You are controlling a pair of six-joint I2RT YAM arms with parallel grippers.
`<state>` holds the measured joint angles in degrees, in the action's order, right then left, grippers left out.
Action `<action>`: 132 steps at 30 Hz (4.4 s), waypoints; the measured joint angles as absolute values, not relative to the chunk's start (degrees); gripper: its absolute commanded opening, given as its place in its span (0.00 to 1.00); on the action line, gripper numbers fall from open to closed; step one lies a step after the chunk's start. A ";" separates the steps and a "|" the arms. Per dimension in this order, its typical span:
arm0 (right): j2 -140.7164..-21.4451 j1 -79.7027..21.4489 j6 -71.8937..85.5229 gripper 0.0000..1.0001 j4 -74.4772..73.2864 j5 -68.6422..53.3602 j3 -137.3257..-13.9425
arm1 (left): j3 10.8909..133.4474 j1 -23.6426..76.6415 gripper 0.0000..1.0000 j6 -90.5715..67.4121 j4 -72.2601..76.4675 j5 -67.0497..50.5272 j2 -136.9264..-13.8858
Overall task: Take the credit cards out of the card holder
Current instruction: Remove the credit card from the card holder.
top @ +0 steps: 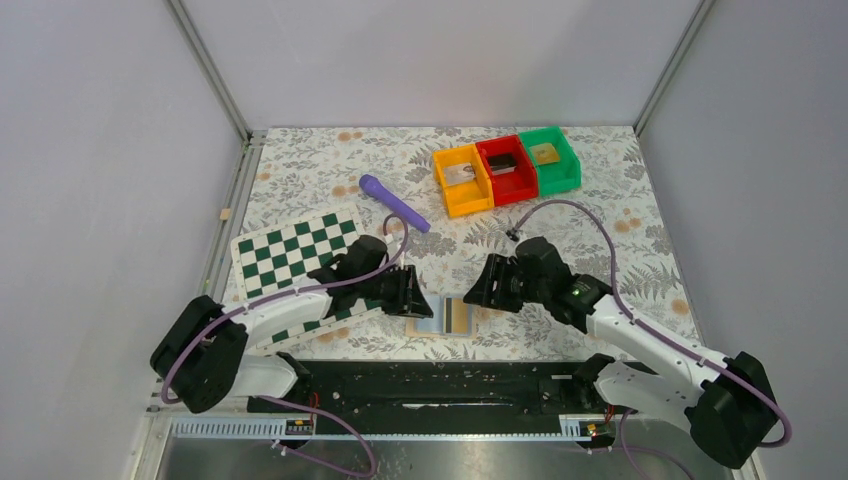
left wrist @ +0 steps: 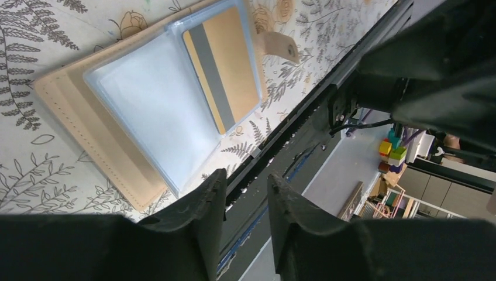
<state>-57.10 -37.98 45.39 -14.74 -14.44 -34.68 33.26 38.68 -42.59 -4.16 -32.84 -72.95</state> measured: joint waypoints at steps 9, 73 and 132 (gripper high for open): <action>-60.42 -43.13 49.32 0.50 -8.36 -12.86 -34.41 | 32.86 38.96 0.22 -41.91 -1.78 -31.59 -79.20; -74.17 -44.71 52.84 0.45 11.81 -12.69 -25.89 | 30.72 40.47 0.21 -40.38 -2.17 -27.75 -83.00; -69.23 -44.86 51.09 0.28 10.28 -14.63 -26.41 | 30.72 41.32 0.23 -40.58 -1.72 -27.75 -83.11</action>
<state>-69.23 -44.86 51.09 10.28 -14.63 -26.41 30.72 41.32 -40.58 -1.72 -27.75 -83.11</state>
